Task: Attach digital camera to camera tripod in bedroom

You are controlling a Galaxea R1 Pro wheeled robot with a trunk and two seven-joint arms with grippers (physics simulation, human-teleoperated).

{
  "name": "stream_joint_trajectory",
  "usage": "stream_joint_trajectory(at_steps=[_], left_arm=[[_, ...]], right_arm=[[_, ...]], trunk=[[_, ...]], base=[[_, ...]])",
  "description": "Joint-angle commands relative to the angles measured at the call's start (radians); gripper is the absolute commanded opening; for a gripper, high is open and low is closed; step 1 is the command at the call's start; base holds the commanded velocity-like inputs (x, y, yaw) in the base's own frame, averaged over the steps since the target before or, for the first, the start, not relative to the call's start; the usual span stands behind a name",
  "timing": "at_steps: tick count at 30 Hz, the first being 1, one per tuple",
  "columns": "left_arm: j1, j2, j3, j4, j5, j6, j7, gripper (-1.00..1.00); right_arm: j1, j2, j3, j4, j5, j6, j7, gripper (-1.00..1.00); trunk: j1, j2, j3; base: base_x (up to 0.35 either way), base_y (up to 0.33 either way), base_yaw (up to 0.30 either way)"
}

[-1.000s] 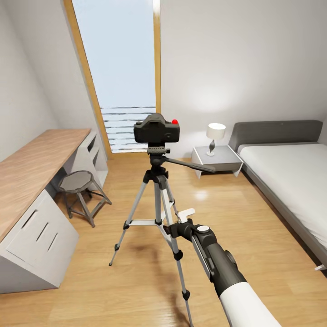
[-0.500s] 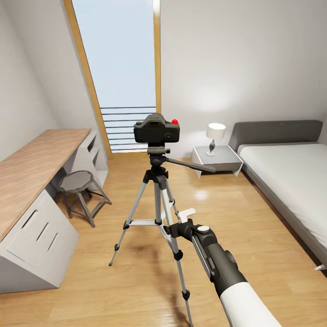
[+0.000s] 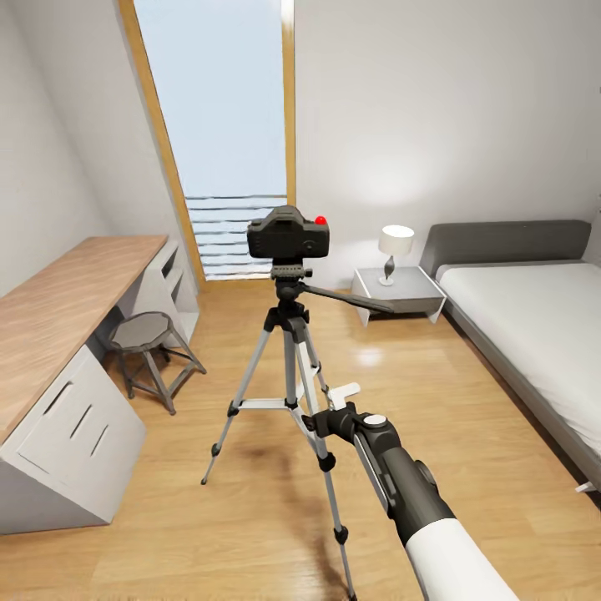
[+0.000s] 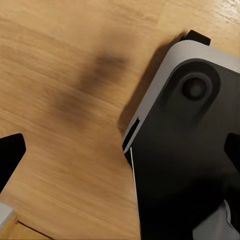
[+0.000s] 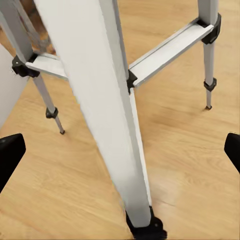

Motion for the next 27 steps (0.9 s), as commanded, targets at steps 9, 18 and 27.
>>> stream_joint_trajectory(at_steps=[9, 18, 27], left_arm=[[-0.001, -0.001, -0.008, -0.001, 0.006, 0.005, 0.003, 1.00], [0.000, -0.001, -0.008, -0.001, 0.006, 0.004, 0.003, 1.00], [0.000, -0.001, -0.008, -0.001, 0.006, 0.004, 0.002, 1.00]], right_arm=[[-0.001, -0.001, -0.002, -0.001, 0.011, 0.004, 0.008, 1.00], [-0.001, -0.002, -0.002, -0.001, 0.011, 0.004, 0.008, 1.00], [-0.001, -0.002, -0.003, -0.001, 0.012, 0.004, 0.007, 1.00]], trunk=[[0.000, -0.002, -0.002], [0.000, -0.002, -0.002], [0.000, -0.002, -0.002]], base=[[-0.303, 0.000, 0.000], [-0.334, 0.000, 0.000], [-0.257, 0.000, 0.000]])
